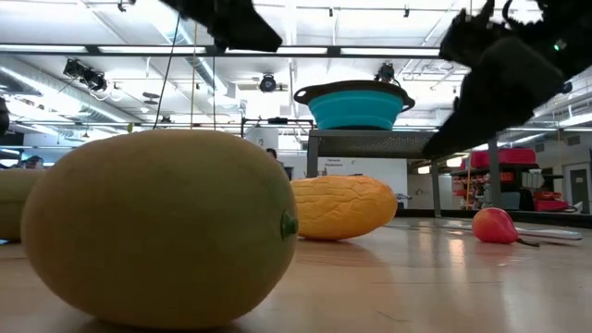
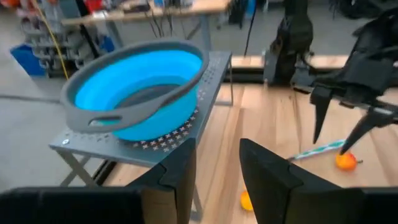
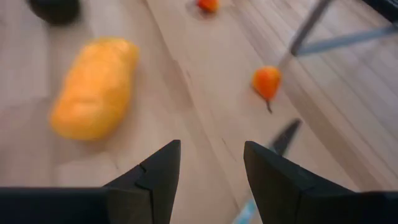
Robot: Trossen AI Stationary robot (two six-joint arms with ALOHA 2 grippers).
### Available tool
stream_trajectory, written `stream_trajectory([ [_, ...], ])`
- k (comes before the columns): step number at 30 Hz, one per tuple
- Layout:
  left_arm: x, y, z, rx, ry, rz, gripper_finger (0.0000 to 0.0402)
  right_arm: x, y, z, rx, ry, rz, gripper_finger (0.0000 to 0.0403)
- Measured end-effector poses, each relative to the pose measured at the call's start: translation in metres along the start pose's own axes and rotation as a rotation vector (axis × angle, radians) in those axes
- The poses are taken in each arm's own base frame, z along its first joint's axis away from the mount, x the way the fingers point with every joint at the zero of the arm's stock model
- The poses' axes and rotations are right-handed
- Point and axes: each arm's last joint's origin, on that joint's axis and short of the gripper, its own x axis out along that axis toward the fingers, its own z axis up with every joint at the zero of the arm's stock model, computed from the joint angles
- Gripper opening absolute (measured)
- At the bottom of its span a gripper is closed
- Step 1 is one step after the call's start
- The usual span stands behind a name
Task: Pick & Place Fruit
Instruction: Put the blue knife on the shelf
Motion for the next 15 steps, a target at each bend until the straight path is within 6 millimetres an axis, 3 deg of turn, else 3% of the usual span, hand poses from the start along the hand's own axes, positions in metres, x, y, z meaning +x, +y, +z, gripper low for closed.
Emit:
stream_trajectory([
  [7, -0.005, 0.004, -0.027, -0.002, -0.198, 0.029, 0.013, 0.007, -0.013, -0.015, 0.046, 0.056, -0.057, 0.0188],
  [12, -0.004, 0.003, -0.045, 0.012, -0.171, -0.009, 0.013, 0.012, -0.023, -0.037, 0.13, 0.069, -0.073, 0.0188],
  [15, -0.006, 0.004, -0.042, 0.002, -0.26, 0.002, 0.013, 0.012, -0.027, -0.045, 0.156, 0.082, -0.086, 0.0188],
])
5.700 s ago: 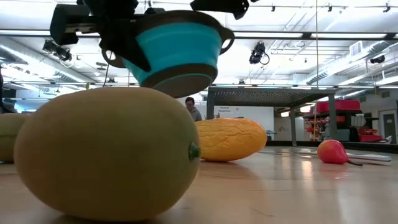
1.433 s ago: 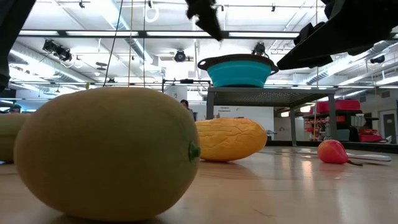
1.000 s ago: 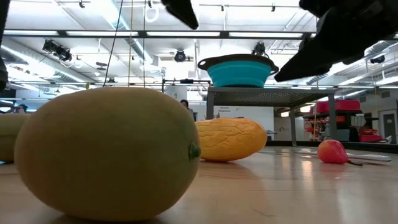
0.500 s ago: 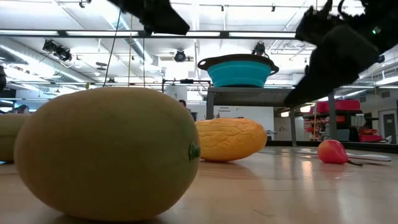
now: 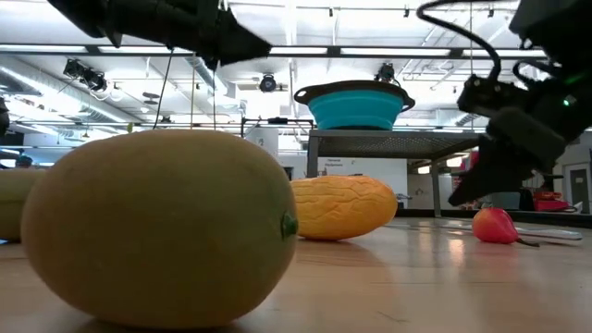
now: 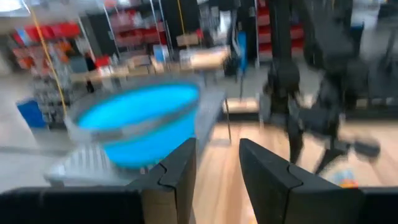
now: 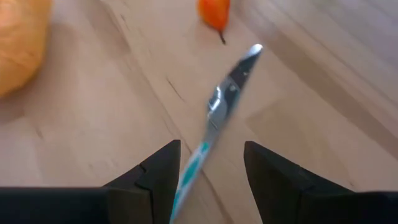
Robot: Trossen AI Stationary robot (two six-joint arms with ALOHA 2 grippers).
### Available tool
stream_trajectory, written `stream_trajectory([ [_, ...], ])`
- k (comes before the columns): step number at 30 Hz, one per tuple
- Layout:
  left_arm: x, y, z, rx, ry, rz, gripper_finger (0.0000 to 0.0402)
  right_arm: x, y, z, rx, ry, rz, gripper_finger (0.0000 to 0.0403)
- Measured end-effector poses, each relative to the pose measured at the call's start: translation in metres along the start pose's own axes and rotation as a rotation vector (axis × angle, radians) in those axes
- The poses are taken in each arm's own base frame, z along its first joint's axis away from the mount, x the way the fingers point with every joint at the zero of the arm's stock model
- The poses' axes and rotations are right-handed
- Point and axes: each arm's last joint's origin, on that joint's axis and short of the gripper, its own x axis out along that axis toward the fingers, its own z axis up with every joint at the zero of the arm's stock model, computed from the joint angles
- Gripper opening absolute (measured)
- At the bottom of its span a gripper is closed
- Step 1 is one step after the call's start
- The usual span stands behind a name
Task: Pick & Place Fruit
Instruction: Put the blue knife on the shelf
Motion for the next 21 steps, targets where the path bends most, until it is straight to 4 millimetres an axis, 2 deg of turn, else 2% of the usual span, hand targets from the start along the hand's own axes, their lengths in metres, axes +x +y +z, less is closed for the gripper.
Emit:
stream_trajectory([
  [9, -0.002, -0.001, 0.006, -0.017, -0.06, -0.072, 0.013, -0.003, 0.009, -0.002, 0.021, 0.018, 0.113, 0.0188],
  [14, -0.002, 0.0, 0.01, -0.027, -0.098, -0.063, 0.013, -0.004, 0.01, -0.002, -0.071, 0.023, 0.132, 0.0188],
  [18, -0.002, -0.002, 0.007, -0.04, -0.065, -0.092, 0.013, -0.003, 0.012, 0.005, -0.154, -0.043, 0.138, 0.0188],
  [21, -0.002, -0.003, 0.001, -0.043, -0.011, -0.11, 0.013, -0.001, 0.011, 0.01, -0.132, -0.113, 0.086, 0.0188],
])
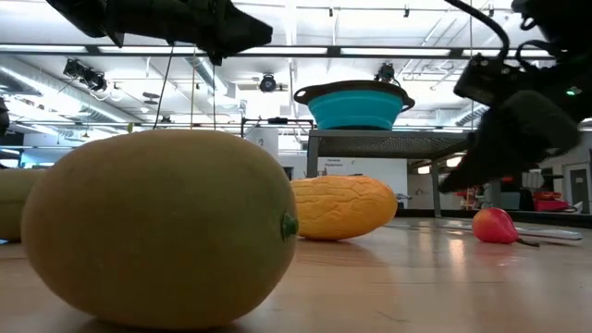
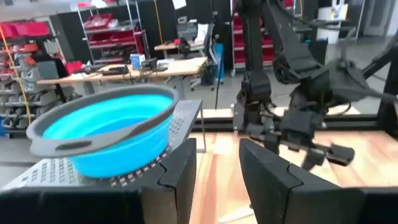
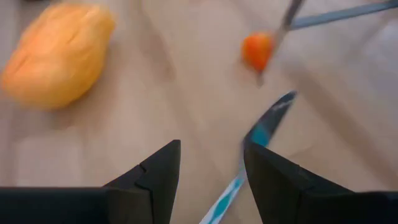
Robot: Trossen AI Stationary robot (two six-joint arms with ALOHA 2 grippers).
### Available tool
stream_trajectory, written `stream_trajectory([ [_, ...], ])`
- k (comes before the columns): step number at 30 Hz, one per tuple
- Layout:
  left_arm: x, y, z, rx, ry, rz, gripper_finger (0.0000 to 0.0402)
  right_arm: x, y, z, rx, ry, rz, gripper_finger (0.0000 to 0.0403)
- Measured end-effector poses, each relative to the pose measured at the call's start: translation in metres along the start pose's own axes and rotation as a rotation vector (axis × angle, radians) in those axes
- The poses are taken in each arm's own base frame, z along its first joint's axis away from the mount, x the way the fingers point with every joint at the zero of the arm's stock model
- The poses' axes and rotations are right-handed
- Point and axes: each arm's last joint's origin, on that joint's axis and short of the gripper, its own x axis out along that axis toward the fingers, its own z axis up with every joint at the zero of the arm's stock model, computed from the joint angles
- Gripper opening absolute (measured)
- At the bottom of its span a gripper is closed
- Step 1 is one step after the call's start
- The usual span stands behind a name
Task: Pick & Place Fruit
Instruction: Put the blue knife on the shelf
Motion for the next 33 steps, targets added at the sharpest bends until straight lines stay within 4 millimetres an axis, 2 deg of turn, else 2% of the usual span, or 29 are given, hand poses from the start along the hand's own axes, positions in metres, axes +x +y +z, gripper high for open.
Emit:
stream_trajectory([
  [6, 0.0, 0.001, -0.002, 0.002, 0.02, 0.027, 0.013, -0.002, 0.004, 0.013, -0.012, 0.002, -0.034, 0.0188],
  [11, -0.001, 0.001, -0.001, 0.018, 0.017, 0.027, 0.013, -0.01, 0.013, 0.037, -0.063, 0.062, -0.063, 0.0188],
  [14, -0.001, 0.001, -0.001, 0.011, 0.016, 0.027, 0.013, -0.018, 0.02, 0.052, -0.075, 0.095, -0.061, 0.0188],
  [17, -0.001, 0.001, -0.001, -0.001, 0.021, 0.024, 0.013, -0.022, 0.033, 0.057, -0.108, 0.117, -0.057, 0.0188],
  [21, -0.001, 0.0, -0.004, -0.002, 0.049, 0.014, 0.013, -0.019, 0.047, 0.052, -0.142, 0.176, -0.081, 0.0188],
  [26, -0.001, 0.0, -0.005, -0.024, 0.066, 0.013, 0.013, -0.019, 0.051, 0.031, -0.062, 0.305, -0.142, 0.0188],
  [33, -0.001, 0.0, -0.005, -0.021, 0.062, 0.013, 0.013, -0.034, 0.06, 0.005, 0.017, 0.387, -0.199, 0.0188],
])
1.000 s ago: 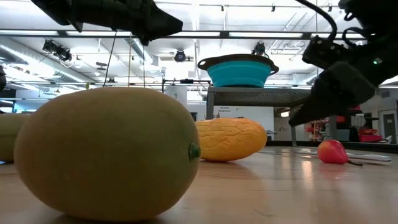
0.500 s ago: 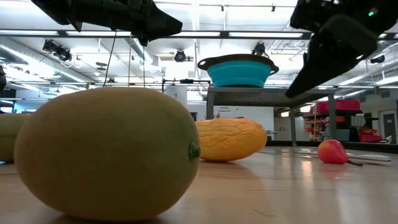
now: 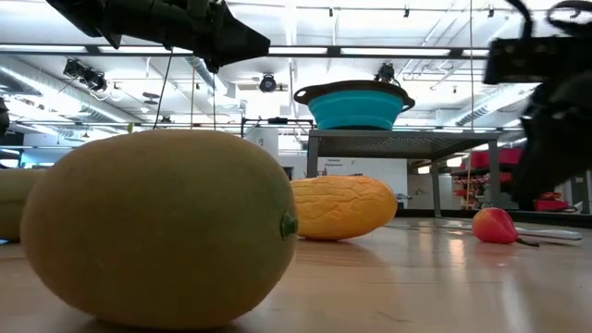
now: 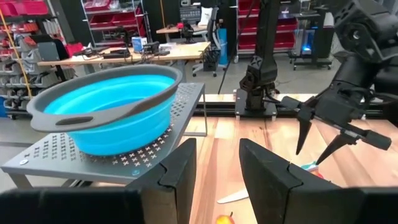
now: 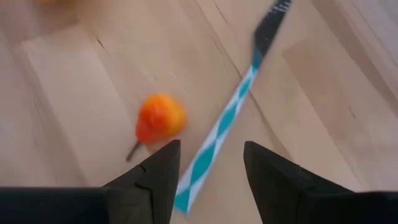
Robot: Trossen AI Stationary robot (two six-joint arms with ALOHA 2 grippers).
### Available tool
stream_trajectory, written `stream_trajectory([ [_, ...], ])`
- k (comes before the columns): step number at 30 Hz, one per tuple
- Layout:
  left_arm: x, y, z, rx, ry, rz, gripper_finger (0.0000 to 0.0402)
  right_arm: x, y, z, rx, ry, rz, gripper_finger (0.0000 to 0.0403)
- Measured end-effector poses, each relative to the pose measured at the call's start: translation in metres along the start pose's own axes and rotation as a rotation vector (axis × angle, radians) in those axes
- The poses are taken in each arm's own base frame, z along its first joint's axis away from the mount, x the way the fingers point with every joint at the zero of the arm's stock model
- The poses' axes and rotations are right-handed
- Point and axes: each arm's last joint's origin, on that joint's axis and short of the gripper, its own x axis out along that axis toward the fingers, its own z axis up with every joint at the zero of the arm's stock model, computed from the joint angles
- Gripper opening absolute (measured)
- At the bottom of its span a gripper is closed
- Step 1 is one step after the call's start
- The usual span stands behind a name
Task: Pick & Place Fruit
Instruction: Put the blue knife on the shelf
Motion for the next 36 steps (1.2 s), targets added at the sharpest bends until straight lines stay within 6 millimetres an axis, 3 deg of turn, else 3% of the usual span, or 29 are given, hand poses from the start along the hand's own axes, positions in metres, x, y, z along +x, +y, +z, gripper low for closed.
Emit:
stream_trajectory([
  [8, 0.0, 0.0, 0.001, -0.001, -0.009, 0.001, 0.013, 0.012, -0.003, -0.028, 0.104, -0.038, -0.045, 0.0188],
  [13, 0.0, 0.0, 0.001, -0.001, -0.01, 0.001, 0.013, 0.021, -0.004, -0.034, 0.14, -0.1, -0.033, 0.0188],
  [24, 0.0, 0.0, 0.001, 0.006, -0.011, 0.001, 0.013, 0.022, -0.003, -0.032, 0.147, -0.123, -0.031, 0.0188],
  [36, 0.0, 0.0, 0.001, 0.005, -0.01, 0.001, 0.013, 0.022, 0.0, -0.017, 0.132, -0.109, -0.045, 0.0188],
])
